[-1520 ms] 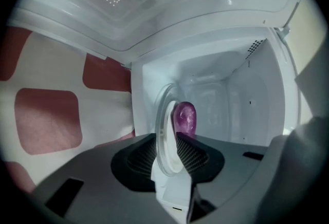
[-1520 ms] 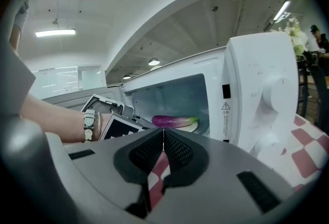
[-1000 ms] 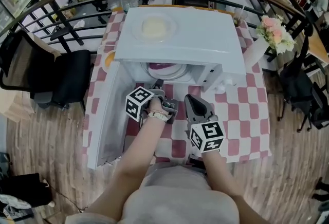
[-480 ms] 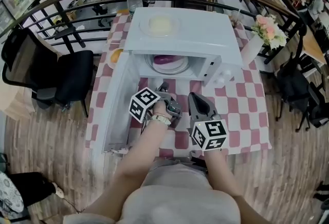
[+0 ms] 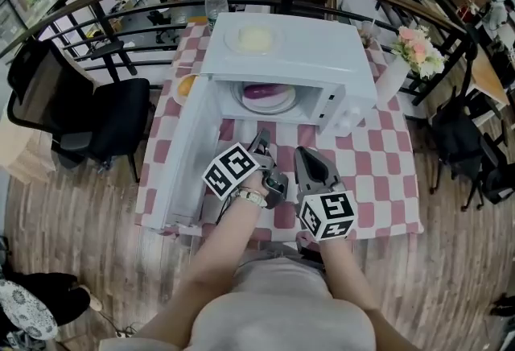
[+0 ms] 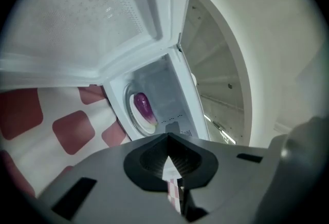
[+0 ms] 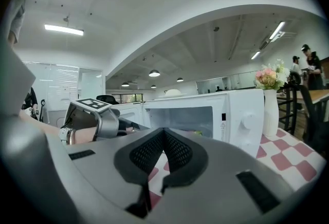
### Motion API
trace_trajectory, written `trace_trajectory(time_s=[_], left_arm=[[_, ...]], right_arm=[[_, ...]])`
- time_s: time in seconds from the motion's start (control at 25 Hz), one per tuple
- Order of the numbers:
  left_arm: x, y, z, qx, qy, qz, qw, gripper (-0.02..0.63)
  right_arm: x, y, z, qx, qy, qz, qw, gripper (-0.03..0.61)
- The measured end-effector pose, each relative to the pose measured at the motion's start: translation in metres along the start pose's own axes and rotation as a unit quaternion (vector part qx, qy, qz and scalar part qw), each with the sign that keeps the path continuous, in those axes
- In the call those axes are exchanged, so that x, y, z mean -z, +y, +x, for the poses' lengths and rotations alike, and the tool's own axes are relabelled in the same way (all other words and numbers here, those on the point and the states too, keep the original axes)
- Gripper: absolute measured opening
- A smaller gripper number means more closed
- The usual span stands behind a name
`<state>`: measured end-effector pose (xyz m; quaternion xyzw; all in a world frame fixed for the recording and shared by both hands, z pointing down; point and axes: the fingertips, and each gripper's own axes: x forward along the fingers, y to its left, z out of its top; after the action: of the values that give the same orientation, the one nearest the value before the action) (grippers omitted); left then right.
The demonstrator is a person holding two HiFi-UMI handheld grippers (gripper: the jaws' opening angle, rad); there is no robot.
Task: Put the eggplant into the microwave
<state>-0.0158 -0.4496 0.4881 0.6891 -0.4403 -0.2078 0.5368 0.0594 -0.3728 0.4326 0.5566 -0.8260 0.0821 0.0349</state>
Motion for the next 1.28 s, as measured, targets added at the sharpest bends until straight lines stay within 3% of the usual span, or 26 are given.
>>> trace_trajectory(time_s=[0.24, 0.44, 0.68, 0.88, 1.28], left_arm=[[0.001, -0.029, -0.011, 0.055, 0.004, 0.092, 0.9943, 0.002], [0.007, -0.044, -0.023, 0.076, 0.01, 0.187, 0.9793, 0.002], [0.022, -0.055, -0.036, 0.074, 0.013, 0.305, 0.9494, 0.002], [0.027, -0.064, -0.044, 0.072, 0.004, 0.363, 0.9288, 0.002], [0.042, -0.089, -0.054, 0.091, -0.021, 0.478, 0.8735, 0.002]], right_arm=[[-0.001, 0.003, -0.006, -0.002, -0.001, -0.005, 1.0, 0.024], [0.002, -0.001, -0.016, 0.002, 0.002, -0.009, 1.0, 0.023], [0.004, -0.005, -0.024, 0.013, 0.004, -0.012, 1.0, 0.023], [0.002, -0.007, -0.027, 0.013, 0.002, -0.017, 1.0, 0.023], [-0.006, -0.007, -0.033, 0.009, -0.013, -0.031, 0.999, 0.023]])
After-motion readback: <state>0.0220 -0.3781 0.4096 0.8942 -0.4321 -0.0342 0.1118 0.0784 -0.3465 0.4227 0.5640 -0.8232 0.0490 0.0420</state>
